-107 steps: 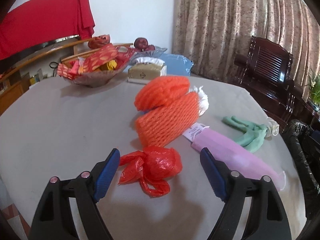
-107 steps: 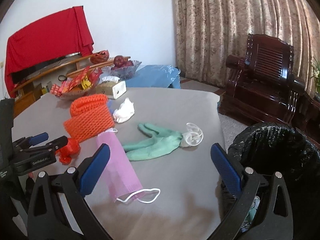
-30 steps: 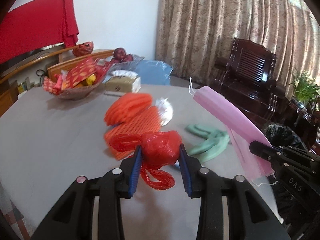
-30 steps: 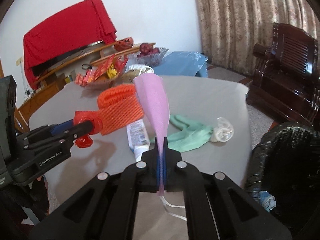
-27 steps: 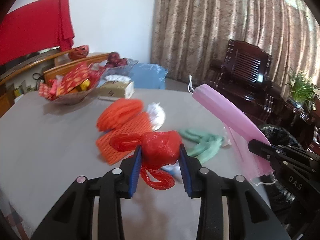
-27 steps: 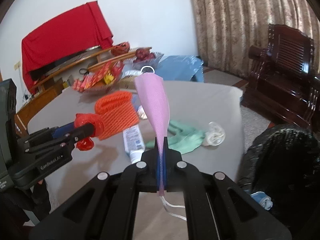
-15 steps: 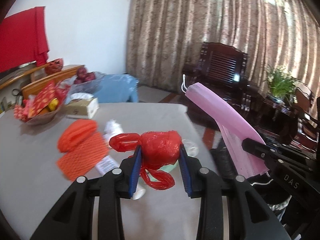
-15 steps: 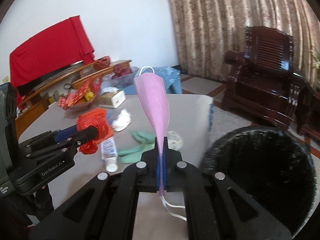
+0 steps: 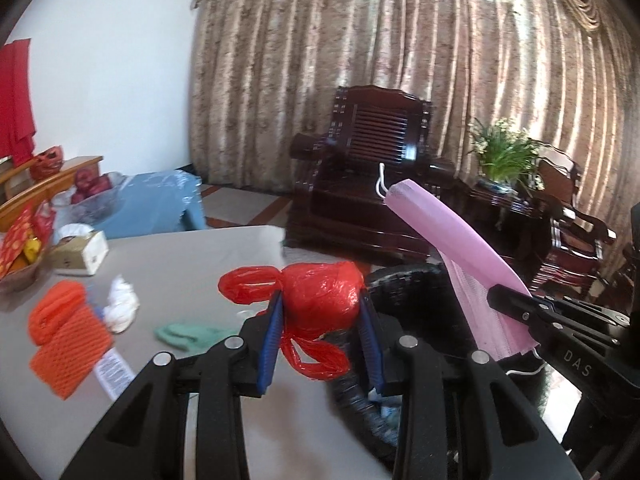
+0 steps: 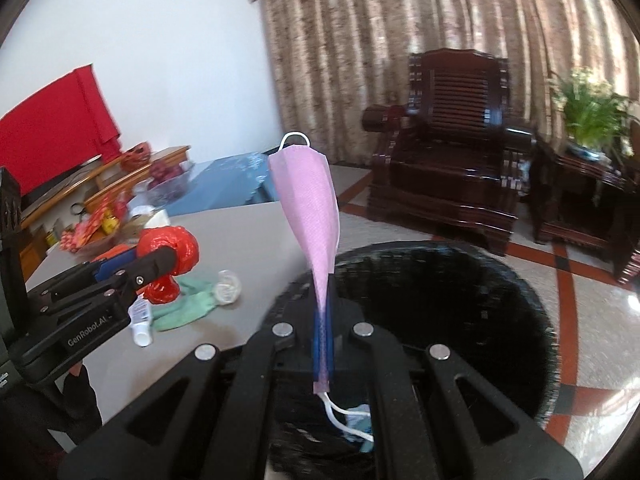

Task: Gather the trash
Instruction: 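Carry bag and mask over the bin and open both grippers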

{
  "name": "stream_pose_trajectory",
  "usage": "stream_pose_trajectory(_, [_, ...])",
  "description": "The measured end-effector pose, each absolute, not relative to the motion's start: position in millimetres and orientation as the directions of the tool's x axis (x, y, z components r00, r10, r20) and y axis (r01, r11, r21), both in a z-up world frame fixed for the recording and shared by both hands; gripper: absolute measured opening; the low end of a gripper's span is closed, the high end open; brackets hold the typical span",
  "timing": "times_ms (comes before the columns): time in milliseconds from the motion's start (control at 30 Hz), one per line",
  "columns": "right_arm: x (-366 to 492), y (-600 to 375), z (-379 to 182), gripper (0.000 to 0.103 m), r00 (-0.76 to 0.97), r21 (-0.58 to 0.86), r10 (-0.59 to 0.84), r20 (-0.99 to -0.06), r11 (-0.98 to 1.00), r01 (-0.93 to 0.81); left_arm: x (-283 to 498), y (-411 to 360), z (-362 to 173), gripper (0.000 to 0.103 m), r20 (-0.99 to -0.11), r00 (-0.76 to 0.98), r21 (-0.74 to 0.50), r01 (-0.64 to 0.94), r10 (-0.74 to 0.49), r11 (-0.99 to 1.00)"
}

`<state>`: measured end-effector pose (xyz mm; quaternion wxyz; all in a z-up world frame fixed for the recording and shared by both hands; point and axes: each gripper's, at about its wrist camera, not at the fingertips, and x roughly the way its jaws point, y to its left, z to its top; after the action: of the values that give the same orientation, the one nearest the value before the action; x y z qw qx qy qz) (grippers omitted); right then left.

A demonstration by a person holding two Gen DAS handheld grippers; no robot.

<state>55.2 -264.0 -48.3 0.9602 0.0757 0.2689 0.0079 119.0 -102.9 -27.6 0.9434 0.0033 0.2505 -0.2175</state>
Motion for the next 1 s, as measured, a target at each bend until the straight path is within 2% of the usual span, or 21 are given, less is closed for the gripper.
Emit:
stream_pose_trajectory(300, [42.0,-307.0,-54.9,0.002,0.853,0.133,-0.043,-0.521,0.983,0.131,127.3,-153.3,-29.1,0.036,-0.474,0.737,-0.106,0.496,-0.482,0.862])
stream_pose_trajectory(767, [39.9,-347.2,-94.8,0.007,0.780,0.123,-0.127,-0.613,0.960,0.252,140.4,-210.7,-64.0,0.038,-0.560,0.637,-0.122,0.569,-0.530,0.813])
stream_pose_trajectory(800, [39.8,-348.4,-96.2,0.010,0.777,0.121,-0.132,-0.616,0.958,0.259,142.1,-213.2,-66.6,0.040,-0.568,0.629,-0.126,0.571,-0.531,0.811])
stream_pose_trajectory(833, [39.7,-349.4,-98.2,0.021,0.771,0.117,-0.138,-0.621,0.957,0.266,143.2,-214.7,-67.3,0.041,-0.570,0.624,-0.130,0.573,-0.534,0.809])
stream_pose_trajectory(867, [38.9,-350.5,-100.1,0.027,0.766,0.112,-0.147,-0.625,0.955,0.274,143.5,-215.8,-68.1,0.046,-0.572,0.622,-0.130,0.574,-0.534,0.809])
stream_pose_trajectory(900, [38.1,-351.4,-101.9,0.039,0.762,0.108,-0.156,-0.628,0.953,0.284,143.3,-215.8,-68.4,0.054,-0.572,0.622,-0.130,0.576,-0.535,0.807])
stream_pose_trajectory(933, [36.7,-352.3,-103.2,0.048,0.759,0.104,-0.164,-0.630,0.951,0.292,142.3,-216.4,-68.5,0.058,-0.569,0.622,-0.130,0.577,-0.537,0.806])
stream_pose_trajectory(967, [35.1,-352.7,-103.4,0.051,0.758,0.103,-0.168,-0.630,0.950,0.296,140.3,-216.0,-68.2,0.063,-0.564,0.626,-0.128,0.578,-0.539,0.806])
stream_pose_trajectory(1000, [33.3,-351.3,-104.3,0.062,0.757,0.101,-0.175,-0.630,0.948,0.303,139.5,-214.7,-67.0,0.067,-0.561,0.629,-0.128,0.577,-0.539,0.806])
